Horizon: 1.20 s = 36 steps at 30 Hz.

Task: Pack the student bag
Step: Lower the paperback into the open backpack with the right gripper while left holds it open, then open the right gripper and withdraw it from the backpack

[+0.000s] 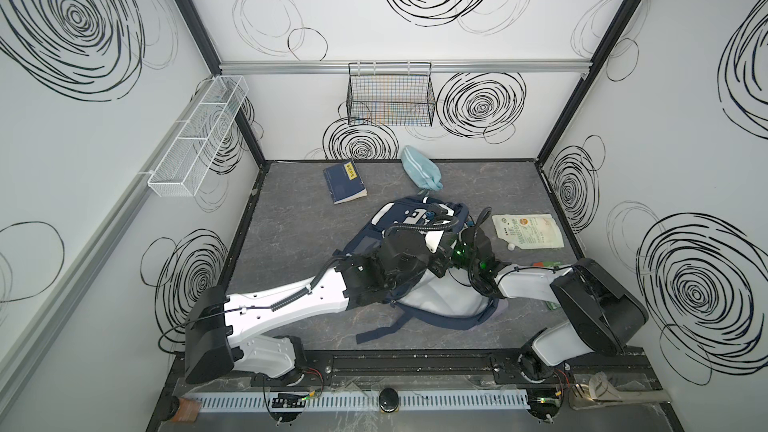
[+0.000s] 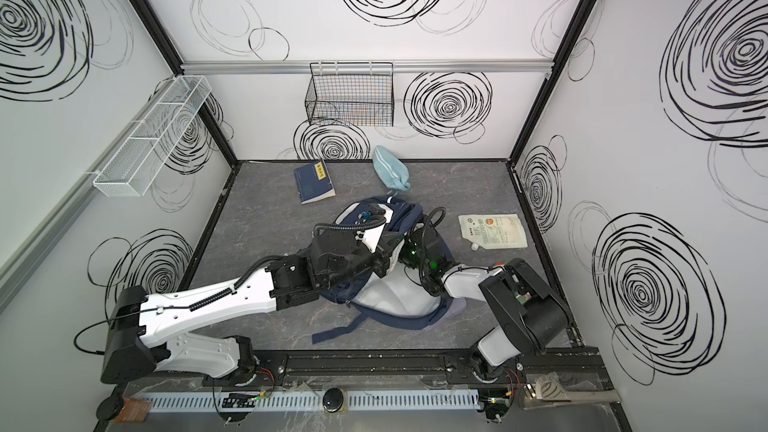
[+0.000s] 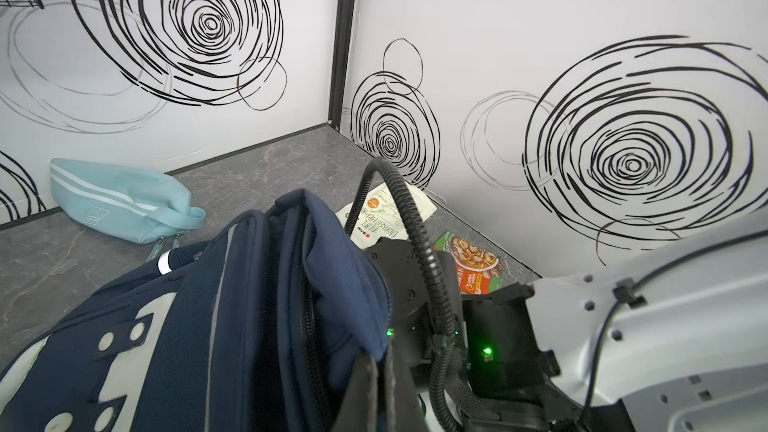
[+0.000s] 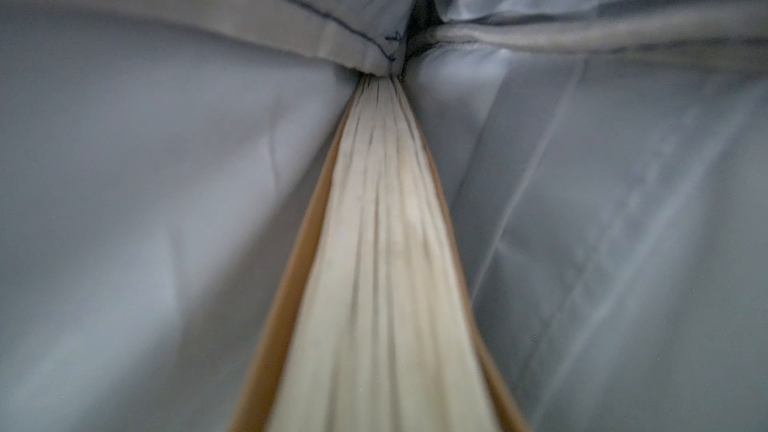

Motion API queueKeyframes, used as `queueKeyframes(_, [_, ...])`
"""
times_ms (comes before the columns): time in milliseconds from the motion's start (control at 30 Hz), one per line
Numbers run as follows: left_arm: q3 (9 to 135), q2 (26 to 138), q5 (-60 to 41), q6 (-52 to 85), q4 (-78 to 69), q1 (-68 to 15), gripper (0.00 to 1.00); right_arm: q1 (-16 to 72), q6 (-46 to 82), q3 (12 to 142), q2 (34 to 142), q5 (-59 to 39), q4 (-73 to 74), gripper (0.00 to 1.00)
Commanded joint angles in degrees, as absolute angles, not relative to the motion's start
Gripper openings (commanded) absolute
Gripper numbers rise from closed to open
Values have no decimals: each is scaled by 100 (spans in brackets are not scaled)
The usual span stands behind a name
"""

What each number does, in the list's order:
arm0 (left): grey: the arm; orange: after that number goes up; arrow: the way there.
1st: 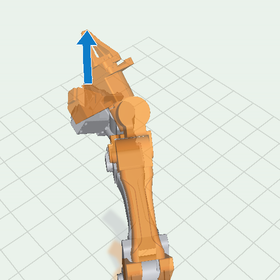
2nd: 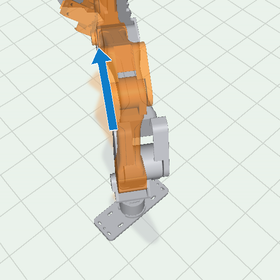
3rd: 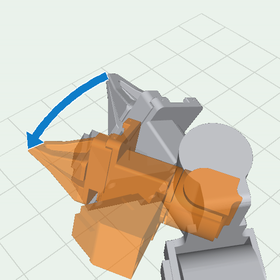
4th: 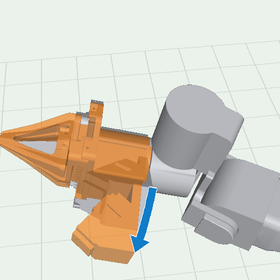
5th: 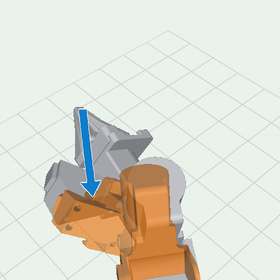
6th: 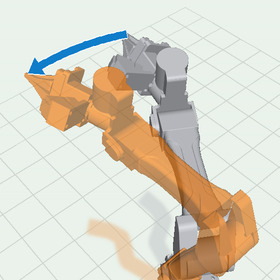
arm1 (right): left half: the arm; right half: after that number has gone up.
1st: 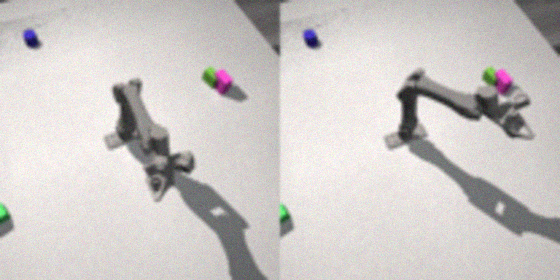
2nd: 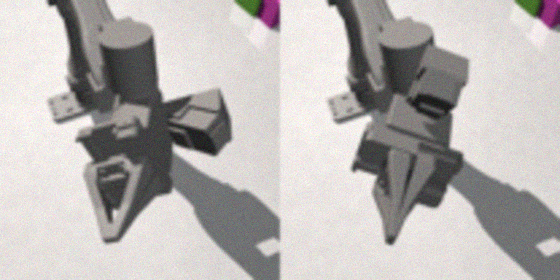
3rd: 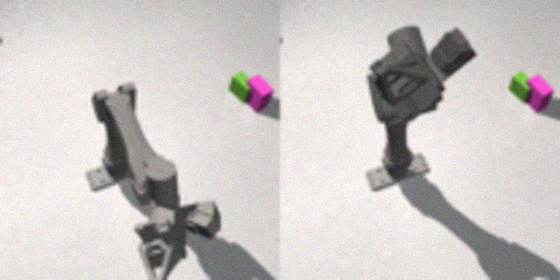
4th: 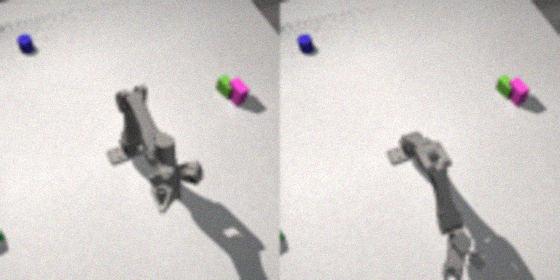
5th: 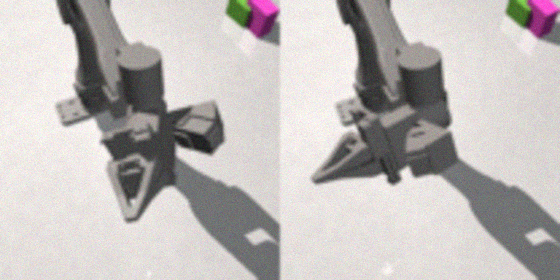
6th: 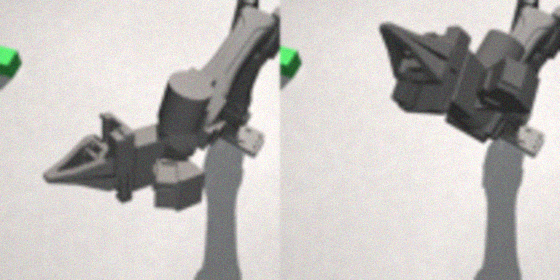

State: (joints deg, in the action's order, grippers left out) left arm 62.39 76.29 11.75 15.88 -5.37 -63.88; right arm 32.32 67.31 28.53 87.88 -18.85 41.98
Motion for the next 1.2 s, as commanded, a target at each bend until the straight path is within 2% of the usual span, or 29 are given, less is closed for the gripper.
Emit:
queueKeyframes(0, [6679, 7321, 1001, 1549, -1380, -6443, 0, 3243, 6812, 3165, 8899, -1763, 4871, 16])
queueKeyframes(33, [6680, 7321, 1014, 1533, -1381, -6442, 0, 3235, 6807, 3196, 8931, -1787, 4869, 22])
queueKeyframes(100, [6667, 7300, 1140, 1504, -1363, -6436, 0, 3218, 6789, 3242, 8946, -1880, 4837, 42])
queueKeyframes(200, [6596, 7245, 1469, 1529, -1343, -6392, 0, 3174, 6687, 3247, 8778, -1867, 4439, 61])
queueKeyframes(333, [6431, 7169, 1826, 1808, -1288, -6190, 0, 3100, 6446, 3058, 8317, -1701, 3907, 77])
queueKeyframes(800, [6053, 7222, 1883, 2301, -1443, -5854, 0, 2939, 5507, 2812, 6588, -1918, 1769, 91])
queueKeyframes(967, [6033, 7292, 1801, 2338, -1489, -5836, 0, 2884, 5070, 2687, 5585, -1584, 1005, 91])
queueKeyframes(1067, [5968, 7304, 1696, 2423, -1607, -5823, 0, 2877, 4914, 2541, 4920, -1232, 705, 100])
queueKeyframes(1167, [5947, 7321, 1628, 2429, -1683, -5809, 0, 2776, 4806, 2537, 4469, -1088, 288, 100])
